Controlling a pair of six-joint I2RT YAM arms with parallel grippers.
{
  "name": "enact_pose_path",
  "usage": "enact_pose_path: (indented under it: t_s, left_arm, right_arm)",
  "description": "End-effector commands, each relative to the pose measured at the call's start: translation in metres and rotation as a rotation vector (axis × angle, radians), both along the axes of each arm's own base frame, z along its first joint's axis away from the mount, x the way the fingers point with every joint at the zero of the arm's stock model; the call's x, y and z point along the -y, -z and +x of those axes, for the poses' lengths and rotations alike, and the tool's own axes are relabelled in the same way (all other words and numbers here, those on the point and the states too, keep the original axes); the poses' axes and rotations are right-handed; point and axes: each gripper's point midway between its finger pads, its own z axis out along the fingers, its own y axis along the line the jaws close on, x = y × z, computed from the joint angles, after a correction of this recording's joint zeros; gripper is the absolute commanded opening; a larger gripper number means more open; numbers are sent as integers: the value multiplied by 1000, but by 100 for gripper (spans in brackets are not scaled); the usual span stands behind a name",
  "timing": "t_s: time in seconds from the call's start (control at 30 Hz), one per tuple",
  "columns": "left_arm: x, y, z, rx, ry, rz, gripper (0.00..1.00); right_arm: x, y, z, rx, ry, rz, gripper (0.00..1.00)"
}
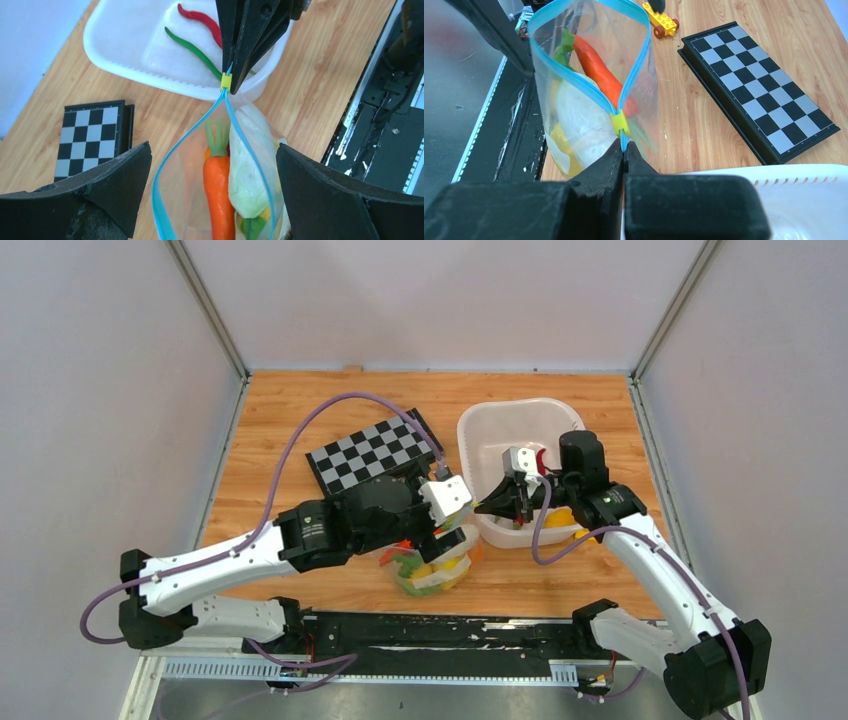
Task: Place the food in the zip-top bag and seal the zipper
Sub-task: Zip the zipper food storage bag at the center of the board.
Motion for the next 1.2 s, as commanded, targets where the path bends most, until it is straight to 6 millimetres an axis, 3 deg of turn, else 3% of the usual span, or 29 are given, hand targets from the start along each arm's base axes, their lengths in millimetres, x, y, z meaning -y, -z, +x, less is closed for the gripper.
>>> enact_pose_path:
  t_s: [0.0,0.17,0.4,0.6,0.83,1.0,1.17]
  left_arm:
    - [-3,-36,-1,86,32,-136,100]
    - [-4,-22,5,110,31,-72,100]
    - [31,-2,-11,-17,151,-62,100]
    - [25,15,2,-40,64,3,100]
    - [14,19,4,-42,22,13,67]
    - [12,21,2,-50,24,16,33]
    - [10,19,4,-41,18,7,14]
  right_arm:
    - [-3,-11,-2,36,-45,33,0]
    - [-3,-13,-5,39,-57,37,0]
    - [-3,-12,-5,41,-55,36,0]
    - [-2,-14,-7,49,-61,42,0]
    - [-3,-14,-10,44,-70,48,0]
    - [-3,-17,-16,49,-98,63,0]
    - [-3,-18,-23,45,-132,71,0]
